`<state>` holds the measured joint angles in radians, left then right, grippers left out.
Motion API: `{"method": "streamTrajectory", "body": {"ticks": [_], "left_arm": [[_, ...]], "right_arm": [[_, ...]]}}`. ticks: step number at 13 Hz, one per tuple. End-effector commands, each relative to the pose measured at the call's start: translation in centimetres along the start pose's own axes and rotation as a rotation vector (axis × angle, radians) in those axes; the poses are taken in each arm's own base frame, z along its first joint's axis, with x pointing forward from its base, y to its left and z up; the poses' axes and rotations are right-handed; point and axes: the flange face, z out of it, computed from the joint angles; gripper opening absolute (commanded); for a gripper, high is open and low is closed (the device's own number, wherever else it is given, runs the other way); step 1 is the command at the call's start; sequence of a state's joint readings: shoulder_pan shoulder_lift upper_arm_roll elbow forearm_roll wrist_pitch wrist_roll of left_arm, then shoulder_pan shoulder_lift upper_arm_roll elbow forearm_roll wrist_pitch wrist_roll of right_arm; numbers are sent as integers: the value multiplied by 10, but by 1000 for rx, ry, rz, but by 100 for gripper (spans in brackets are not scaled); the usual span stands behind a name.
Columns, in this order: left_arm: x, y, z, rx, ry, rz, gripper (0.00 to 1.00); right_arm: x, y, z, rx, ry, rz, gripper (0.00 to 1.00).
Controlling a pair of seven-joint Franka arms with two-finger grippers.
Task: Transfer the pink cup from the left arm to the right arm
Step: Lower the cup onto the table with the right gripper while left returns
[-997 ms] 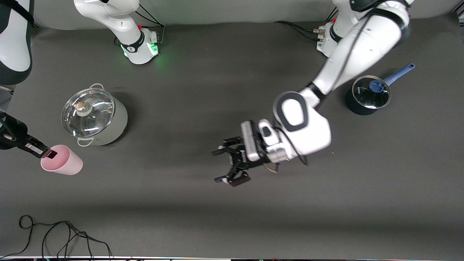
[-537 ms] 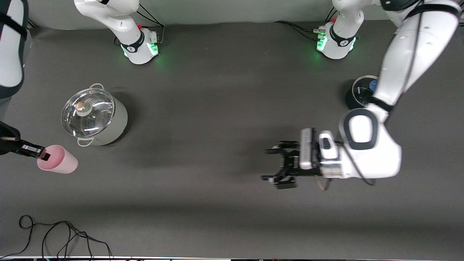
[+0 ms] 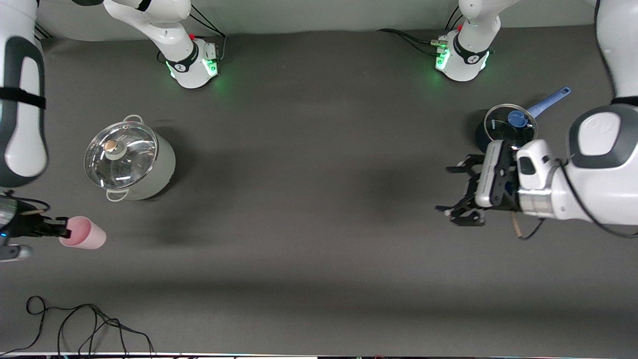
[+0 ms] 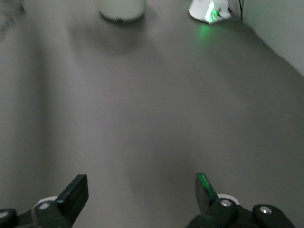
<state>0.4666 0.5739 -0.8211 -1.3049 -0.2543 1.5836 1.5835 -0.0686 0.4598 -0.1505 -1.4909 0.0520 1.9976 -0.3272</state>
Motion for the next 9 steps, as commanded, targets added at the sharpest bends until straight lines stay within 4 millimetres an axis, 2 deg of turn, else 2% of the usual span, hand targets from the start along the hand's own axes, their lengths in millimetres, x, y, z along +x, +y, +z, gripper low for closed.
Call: {"method": "streamTrajectory", "body": {"ticks": [1, 2, 3, 5, 8, 9], "left_arm": [[-11, 22, -25, -44, -139, -157, 100], [-27, 31, -43, -41, -172, -237, 100], [-34, 35, -56, -31, -178, -288, 100], [-58, 43, -72, -12, -196, -415, 100], [-39, 55, -98, 84, -327, -597, 100], [-30, 61, -97, 80, -370, -650, 100]], "right_arm": [[2, -1, 36, 6, -26, -72, 0], [2, -1, 48, 8, -43, -95, 0], [4, 0, 62, 11, -54, -115, 0], [13, 0, 87, 12, -76, -123, 0], [21, 2, 123, 11, -104, -137, 0], [23, 5, 131, 10, -107, -142, 0]]}}
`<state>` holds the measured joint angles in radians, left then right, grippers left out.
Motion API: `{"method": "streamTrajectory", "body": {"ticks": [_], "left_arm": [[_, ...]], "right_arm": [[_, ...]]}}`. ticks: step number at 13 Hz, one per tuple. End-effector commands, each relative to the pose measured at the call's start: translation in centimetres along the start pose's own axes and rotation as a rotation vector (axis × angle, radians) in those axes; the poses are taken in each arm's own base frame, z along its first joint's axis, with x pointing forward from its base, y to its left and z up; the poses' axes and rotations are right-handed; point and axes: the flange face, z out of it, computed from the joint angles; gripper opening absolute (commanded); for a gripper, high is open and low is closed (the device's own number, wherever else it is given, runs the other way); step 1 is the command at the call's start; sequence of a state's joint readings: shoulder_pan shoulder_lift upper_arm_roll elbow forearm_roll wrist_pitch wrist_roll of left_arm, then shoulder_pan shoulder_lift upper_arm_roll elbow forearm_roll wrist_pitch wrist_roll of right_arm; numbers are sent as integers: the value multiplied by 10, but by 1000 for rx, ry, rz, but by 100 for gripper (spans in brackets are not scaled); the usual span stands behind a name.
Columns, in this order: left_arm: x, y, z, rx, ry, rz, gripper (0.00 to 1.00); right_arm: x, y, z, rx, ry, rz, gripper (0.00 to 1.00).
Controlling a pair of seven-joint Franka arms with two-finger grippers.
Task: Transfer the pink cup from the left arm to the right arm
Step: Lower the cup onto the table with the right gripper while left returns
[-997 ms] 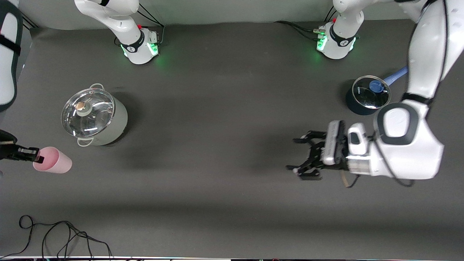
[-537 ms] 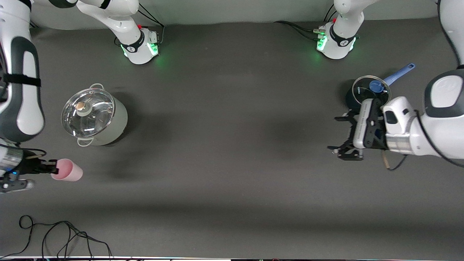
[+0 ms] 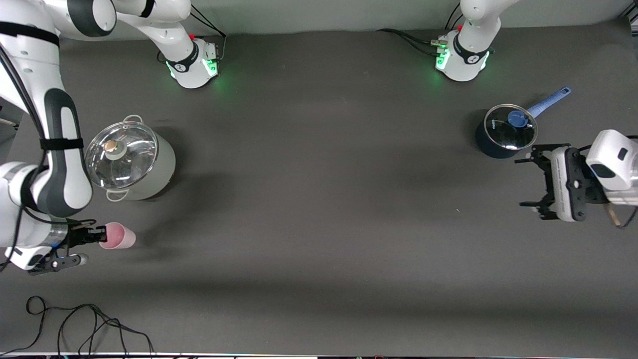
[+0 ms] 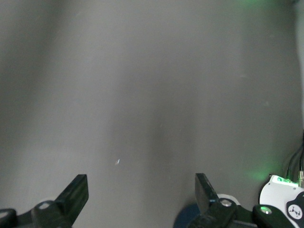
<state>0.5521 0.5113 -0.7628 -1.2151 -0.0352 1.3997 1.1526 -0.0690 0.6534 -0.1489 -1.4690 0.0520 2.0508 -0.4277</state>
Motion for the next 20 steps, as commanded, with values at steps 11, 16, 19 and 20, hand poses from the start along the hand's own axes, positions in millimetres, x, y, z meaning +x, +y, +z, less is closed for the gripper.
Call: {"method": "streamTrajectory", "body": {"ticks": [11, 16, 19, 20], "left_arm": [[63, 66, 16, 90, -346, -772, 100], [52, 60, 4, 122, -322, -845, 100], [49, 62, -5, 217, -327, -1097, 100], [48, 62, -4, 242, -319, -1247, 100]], "right_arm": [[28, 22, 32, 78, 50, 29, 0], [29, 22, 47, 83, 45, 38, 0], [29, 23, 52, 114, 55, 60, 13], [29, 22, 51, 113, 55, 58, 26]]}}
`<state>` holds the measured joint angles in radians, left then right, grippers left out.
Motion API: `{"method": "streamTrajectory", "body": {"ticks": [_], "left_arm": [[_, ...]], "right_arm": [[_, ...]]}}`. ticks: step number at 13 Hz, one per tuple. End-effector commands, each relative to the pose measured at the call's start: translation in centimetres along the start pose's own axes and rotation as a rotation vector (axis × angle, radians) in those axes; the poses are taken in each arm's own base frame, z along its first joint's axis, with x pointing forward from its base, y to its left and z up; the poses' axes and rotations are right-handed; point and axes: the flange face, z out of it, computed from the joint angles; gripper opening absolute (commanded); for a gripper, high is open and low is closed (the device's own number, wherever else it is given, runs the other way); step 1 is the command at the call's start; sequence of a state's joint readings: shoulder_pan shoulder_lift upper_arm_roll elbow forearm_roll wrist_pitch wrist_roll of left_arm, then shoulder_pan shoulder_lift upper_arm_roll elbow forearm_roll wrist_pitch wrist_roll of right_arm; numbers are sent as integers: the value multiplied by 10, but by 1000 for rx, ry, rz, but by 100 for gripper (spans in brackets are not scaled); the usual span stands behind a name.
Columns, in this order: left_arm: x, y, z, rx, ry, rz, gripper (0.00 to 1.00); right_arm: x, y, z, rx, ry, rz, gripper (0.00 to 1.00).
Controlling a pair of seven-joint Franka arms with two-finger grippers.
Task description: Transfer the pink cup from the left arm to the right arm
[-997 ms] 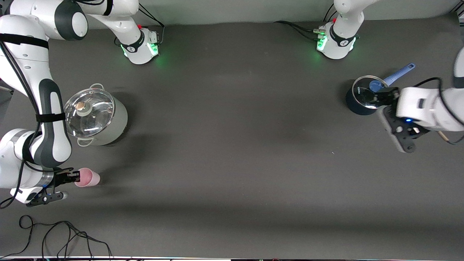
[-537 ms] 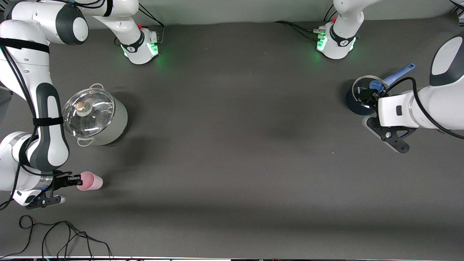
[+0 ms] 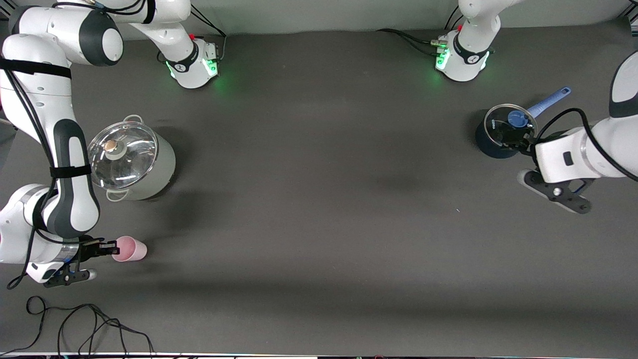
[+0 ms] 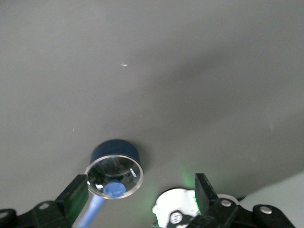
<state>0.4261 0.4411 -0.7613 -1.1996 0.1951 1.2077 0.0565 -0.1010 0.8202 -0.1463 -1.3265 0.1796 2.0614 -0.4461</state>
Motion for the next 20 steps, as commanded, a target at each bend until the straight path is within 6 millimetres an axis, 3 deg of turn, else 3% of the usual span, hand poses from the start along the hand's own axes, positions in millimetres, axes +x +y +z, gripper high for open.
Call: {"method": "streamTrajectory", "body": {"ticks": [1, 2, 3, 7, 10, 12, 14, 17, 18, 20], "left_arm": [[-9, 4, -4, 45, -6, -356, 100], [-8, 6, -4, 42, -6, -410, 100], [-6, 13, -6, 45, 6, -402, 100], [1, 32, -7, 50, 36, -369, 100], [4, 33, -9, 47, 59, -368, 100], [2, 32, -10, 55, 70, -346, 100], [-4, 30, -10, 107, 103, -269, 100], [-5, 48, -11, 172, 108, -275, 100], [-5, 50, -11, 168, 117, -288, 100], [-10, 53, -7, 162, 144, -293, 100]], "right_arm": [[6, 3, -8, 20, 31, -3, 64], [6, 3, -13, 18, 37, -4, 93], [7, 1, -21, 16, 46, -3, 99], [-2, -2, -48, 29, 7, 5, 99], [-23, -9, -105, 38, -57, 15, 100], [-40, -18, -156, 40, -83, 40, 100], [-52, -53, -201, 45, -102, 156, 100], [-64, -107, -247, 0, -85, 254, 100], [-70, -118, -259, -17, -73, 248, 100], [-84, -123, -282, -12, -39, 248, 100]]}}
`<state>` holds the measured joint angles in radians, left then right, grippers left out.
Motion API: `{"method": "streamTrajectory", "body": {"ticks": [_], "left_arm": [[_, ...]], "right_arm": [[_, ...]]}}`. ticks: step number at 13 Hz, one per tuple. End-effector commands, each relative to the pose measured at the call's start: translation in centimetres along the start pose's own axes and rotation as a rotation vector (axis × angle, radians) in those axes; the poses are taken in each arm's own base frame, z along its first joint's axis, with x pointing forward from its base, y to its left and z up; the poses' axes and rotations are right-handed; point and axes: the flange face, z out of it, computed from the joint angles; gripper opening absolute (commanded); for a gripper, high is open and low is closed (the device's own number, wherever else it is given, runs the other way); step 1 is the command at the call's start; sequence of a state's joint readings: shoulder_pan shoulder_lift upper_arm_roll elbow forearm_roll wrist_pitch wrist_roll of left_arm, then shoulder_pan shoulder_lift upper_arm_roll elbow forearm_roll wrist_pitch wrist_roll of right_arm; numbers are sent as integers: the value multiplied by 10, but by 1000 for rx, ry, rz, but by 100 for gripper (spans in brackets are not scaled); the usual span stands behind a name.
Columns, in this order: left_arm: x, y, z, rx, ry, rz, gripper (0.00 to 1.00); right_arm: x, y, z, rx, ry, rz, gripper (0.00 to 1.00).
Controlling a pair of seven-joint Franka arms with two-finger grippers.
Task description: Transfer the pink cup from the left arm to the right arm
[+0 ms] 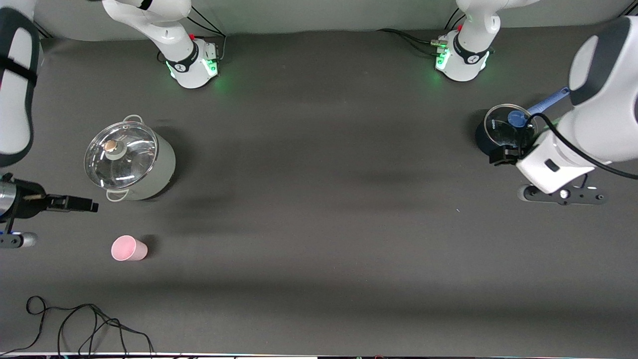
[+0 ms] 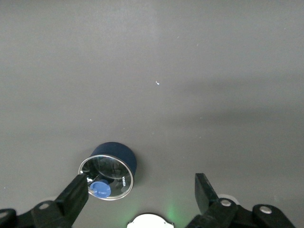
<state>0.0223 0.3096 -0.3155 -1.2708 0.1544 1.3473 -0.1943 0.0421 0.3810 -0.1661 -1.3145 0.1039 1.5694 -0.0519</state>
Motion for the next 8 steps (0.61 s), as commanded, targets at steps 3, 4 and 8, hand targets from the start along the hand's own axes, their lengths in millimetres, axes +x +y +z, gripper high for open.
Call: {"method": "streamTrajectory", "body": {"ticks": [3, 4, 8], "left_arm": [[-39, -12, 18, 9, 105, 55, 100], [-47, -12, 20, 8, 136, 56, 100], [-64, -12, 37, 2, 253, 68, 100]], "right_arm": [[-61, 10, -33, 19, 84, 28, 100], [-77, 13, -34, 27, 107, 29, 100], [-95, 9, -44, 22, 131, 35, 100]]}}
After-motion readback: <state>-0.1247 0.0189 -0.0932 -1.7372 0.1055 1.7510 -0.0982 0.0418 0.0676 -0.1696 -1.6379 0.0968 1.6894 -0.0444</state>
